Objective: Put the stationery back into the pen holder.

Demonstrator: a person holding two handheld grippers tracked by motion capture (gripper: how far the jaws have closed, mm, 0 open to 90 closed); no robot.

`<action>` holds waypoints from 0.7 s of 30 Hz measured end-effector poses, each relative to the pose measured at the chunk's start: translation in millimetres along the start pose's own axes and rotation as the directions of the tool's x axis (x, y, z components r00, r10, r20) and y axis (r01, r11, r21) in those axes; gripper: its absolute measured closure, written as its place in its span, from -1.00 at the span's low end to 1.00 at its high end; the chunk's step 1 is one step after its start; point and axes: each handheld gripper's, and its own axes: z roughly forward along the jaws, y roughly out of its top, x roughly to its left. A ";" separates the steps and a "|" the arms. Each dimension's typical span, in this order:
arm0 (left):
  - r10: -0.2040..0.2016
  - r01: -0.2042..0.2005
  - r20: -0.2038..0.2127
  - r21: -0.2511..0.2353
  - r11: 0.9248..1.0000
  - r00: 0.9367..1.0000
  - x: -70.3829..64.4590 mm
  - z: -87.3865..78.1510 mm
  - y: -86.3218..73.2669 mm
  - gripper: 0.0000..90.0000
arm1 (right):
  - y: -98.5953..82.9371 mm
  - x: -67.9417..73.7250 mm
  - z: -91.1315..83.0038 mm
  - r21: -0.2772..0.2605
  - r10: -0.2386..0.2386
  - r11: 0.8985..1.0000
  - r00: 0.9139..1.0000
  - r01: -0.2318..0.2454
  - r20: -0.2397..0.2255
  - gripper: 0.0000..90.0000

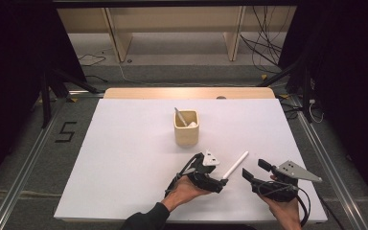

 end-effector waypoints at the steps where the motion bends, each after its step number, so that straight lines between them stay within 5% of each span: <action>1: 0.005 -0.005 -0.001 0.002 1.000 1.000 -0.7 1.1 0.0 -0.38 | -0.1 -0.3 0.0 0.000 0.001 1.000 1.000 -0.001 0.000 -0.39; 21: 0.042 -0.040 -0.024 0.045 0.998 0.999 -12.0 22.9 8.2 0.23 | -1.5 -1.2 1.2 0.007 -0.001 1.000 1.000 0.001 0.006 -0.39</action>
